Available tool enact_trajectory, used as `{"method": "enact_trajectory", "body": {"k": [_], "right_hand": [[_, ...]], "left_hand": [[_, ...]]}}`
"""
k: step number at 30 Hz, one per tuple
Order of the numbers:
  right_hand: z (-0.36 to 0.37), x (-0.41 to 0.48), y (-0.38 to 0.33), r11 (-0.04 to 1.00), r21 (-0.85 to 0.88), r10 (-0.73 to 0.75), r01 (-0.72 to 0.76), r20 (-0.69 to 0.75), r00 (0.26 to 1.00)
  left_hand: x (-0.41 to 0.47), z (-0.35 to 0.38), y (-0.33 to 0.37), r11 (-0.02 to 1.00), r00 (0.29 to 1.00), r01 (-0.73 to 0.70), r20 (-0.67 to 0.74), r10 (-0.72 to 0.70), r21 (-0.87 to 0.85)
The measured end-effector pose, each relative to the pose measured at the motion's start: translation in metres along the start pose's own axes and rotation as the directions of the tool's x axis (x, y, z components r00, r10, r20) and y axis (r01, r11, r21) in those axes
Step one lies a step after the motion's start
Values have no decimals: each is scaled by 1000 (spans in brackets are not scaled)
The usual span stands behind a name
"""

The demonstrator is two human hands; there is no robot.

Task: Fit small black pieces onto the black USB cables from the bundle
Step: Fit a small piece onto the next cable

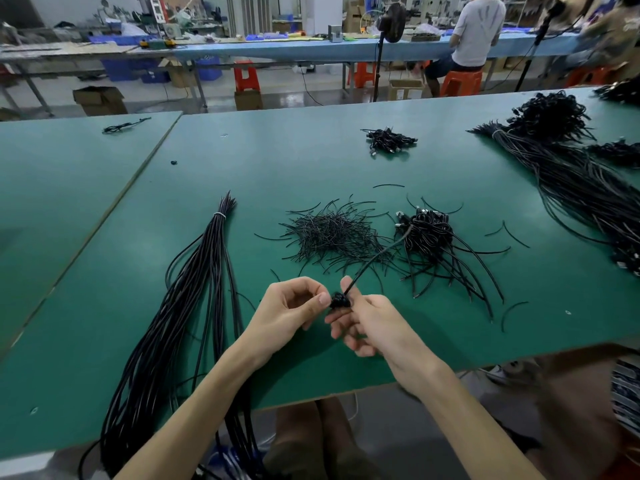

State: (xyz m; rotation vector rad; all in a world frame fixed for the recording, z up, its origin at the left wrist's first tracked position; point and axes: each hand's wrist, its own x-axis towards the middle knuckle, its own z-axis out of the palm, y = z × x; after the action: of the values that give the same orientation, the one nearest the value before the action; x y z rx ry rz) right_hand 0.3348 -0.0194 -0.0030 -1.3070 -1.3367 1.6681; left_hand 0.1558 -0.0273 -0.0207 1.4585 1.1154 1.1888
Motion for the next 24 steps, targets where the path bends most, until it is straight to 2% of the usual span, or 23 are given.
{"method": "enact_trajectory", "body": {"k": [3,5,7,10,17,20,22,24], "right_hand": [[-4,0,5,995,-29,-92,92,-21,996],[-5,-1,6,972,-87,-220,217,-29,975],[-6,0,7,923,-191,-350,334,-58,935],[-2,2,7,849,-321,-477,421,-120,871],[9,10,7,703,-381,-680,601,-111,724],[8,12,6,517,-513,-807,685,-23,591],[7,14,7,339,-616,-884,711,50,464],[6,15,9,145,-729,-929,669,132,345]], "left_hand": [[1,1,-2,999,1000,1,8,-1,50],[1,0,-3,997,1000,1,1,-1,78],[0,1,-3,996,1000,-1,-16,2,88],[1,1,-4,997,999,4,-44,-1,76],[3,-2,-3,996,997,43,-56,-48,-79],[5,-4,-6,993,997,60,-40,-65,-104],[5,-5,-6,993,998,53,-33,-57,-104],[5,-4,-5,993,999,44,-24,-47,-111]]}}
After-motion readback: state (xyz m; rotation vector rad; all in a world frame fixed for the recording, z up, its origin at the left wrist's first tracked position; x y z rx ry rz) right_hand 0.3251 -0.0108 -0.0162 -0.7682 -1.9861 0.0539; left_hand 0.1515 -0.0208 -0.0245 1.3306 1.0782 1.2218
